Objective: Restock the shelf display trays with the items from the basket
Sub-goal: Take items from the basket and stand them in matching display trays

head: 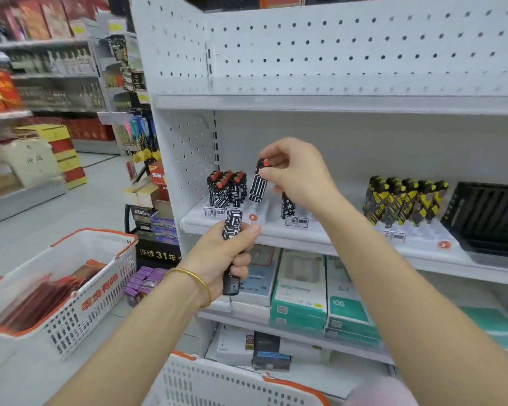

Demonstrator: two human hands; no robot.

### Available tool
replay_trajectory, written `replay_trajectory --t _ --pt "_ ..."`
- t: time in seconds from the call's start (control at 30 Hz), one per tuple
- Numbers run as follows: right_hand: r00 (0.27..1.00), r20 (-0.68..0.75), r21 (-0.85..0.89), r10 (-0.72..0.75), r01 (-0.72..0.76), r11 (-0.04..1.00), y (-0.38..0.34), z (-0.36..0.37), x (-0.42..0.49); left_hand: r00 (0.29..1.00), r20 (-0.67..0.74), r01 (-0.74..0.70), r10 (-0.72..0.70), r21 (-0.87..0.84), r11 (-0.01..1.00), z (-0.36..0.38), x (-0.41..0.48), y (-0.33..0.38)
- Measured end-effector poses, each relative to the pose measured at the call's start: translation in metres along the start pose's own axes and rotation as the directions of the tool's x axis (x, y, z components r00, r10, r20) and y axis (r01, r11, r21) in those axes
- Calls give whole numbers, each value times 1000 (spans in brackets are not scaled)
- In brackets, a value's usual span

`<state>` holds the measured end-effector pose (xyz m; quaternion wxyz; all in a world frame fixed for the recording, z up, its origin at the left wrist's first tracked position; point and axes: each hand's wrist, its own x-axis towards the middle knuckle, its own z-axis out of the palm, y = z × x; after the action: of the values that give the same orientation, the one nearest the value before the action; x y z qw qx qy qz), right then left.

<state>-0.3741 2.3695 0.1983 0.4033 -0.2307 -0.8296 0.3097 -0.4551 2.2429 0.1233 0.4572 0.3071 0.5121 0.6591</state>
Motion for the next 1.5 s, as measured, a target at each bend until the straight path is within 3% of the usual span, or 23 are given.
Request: replay_trajectory --t 0.13,0.3,0.63,0.93,1.07,1.17,1.23,1.3,1.43,1.5 --pt "1000 5 -59 -27 27 998 -8 32 22 997 -74 -7 12 77 997 -23 1 3" --pt "995 28 -8 -93 93 996 -20 60 35 990 -137 31 -37 -46 998 -42 6 10" --pt "965 256 -425 -54 163 890 -13 93 59 988 -135 53 -78 -176 983 -64 12 8" --pt "949 314 -450 -31 177 875 -21 94 65 992 -110 34 -58 -208 978 -66 12 6" --pt "966 247 -567 -72 204 798 -17 96 61 994 -98 32 -56 -232 972 -64 9 9" --pt "955 286 -596 -76 240 766 -18 92 58 996 -82 10 -31 -253 967 -63 7 10" --pt "952 277 -585 -129 274 763 -21 87 53 998 -66 -9 -6 -226 974 -64 6 12" --pt "945 273 -465 -178 292 836 -29 77 42 999 -36 -40 35 -163 986 -64 4 14" --pt "840 535 -201 -87 226 953 -40 50 6 987 -70 -146 142 -54 988 -58 0 18" --pt "826 559 -141 -76 185 973 -36 41 -5 973 -120 -201 195 -44 979 -53 0 19"
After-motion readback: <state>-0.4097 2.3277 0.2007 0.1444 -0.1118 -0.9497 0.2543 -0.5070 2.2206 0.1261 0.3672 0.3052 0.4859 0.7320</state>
